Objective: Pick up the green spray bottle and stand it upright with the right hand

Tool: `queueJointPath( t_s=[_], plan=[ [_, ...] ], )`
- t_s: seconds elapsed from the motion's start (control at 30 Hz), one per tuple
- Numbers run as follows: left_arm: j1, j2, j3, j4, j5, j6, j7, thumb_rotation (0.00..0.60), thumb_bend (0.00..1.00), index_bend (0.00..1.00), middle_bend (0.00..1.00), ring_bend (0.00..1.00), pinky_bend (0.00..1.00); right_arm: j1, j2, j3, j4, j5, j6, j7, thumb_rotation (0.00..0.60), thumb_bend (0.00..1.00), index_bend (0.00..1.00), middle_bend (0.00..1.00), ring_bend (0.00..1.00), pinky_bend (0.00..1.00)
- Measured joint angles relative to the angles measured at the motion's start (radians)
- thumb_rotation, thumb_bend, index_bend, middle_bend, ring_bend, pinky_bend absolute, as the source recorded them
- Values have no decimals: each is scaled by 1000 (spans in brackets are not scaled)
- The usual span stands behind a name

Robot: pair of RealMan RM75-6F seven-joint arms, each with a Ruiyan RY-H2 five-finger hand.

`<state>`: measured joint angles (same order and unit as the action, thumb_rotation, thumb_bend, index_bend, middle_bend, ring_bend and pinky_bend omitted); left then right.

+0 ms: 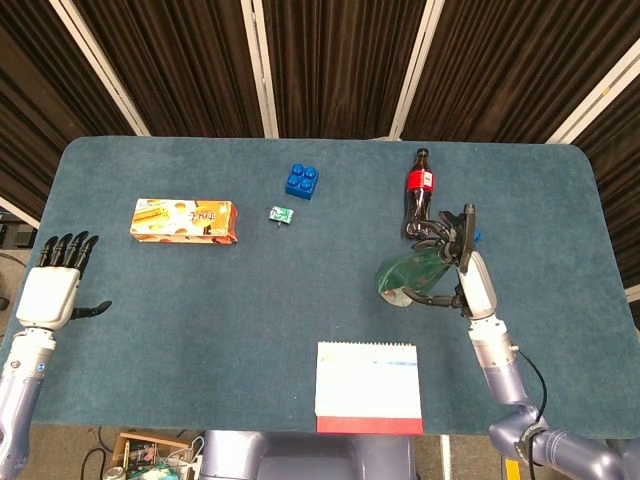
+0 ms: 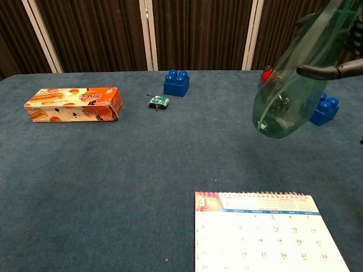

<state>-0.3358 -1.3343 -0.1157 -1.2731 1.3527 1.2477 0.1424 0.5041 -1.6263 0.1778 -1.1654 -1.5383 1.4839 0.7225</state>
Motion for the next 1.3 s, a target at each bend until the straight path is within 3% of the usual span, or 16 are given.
queueJointPath(
  t_s=[0.53,0.8,1.3],
  plan=[
    [7,6,7,-9,6,12,-2,600,6,0,21,3,39,-36,-109,-33,180,-2,17,107,600,379,1000,182,0,202],
    [8,7,6,-13,2,13,4,600,6,0,21,3,39,-38,-134,-56,241,-21,8,40,600,382,1000,173,0,195],
    [7,10,11,-26,-1,4,13,600,6,0,21,2,39,-54,-128,-69,239,-14,-18,23,600,373,1000,158,0,158]
  ],
)
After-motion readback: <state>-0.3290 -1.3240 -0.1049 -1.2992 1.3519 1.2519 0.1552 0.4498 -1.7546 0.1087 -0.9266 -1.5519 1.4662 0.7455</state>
